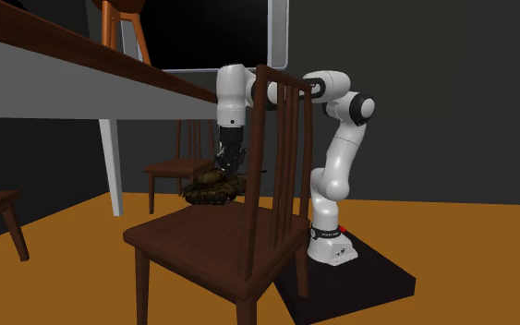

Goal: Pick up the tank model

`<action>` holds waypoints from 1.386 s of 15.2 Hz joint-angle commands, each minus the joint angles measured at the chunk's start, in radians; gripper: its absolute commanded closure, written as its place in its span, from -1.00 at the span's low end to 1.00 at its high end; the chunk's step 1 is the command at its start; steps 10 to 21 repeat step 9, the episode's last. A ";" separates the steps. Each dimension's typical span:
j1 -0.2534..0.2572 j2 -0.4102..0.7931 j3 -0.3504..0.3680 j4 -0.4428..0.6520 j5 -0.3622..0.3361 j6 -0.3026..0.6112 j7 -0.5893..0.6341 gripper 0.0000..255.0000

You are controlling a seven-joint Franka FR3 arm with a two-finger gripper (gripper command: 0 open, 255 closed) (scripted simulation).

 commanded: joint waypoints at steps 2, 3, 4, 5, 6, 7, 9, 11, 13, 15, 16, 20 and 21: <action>0.035 0.000 0.003 0.057 0.048 -0.040 0.007 1.00; 0.046 0.004 -0.007 0.072 0.043 -0.052 0.011 1.00; 0.059 0.009 -0.018 0.088 0.037 -0.065 0.015 1.00; 0.072 0.013 -0.029 0.104 0.032 -0.078 0.019 1.00; 0.084 0.018 -0.040 0.120 0.027 -0.091 0.023 1.00; 0.091 0.022 -0.046 0.136 0.023 -0.105 0.025 1.00; 0.093 0.023 -0.048 0.139 0.022 -0.106 0.026 1.00; 0.093 0.023 -0.048 0.139 0.022 -0.106 0.026 1.00; 0.093 0.023 -0.048 0.139 0.022 -0.106 0.026 1.00; 0.093 0.023 -0.048 0.139 0.022 -0.106 0.026 1.00; 0.093 0.023 -0.048 0.139 0.022 -0.106 0.026 1.00; 0.093 0.023 -0.048 0.139 0.022 -0.106 0.026 1.00; 0.093 0.023 -0.048 0.139 0.022 -0.106 0.026 1.00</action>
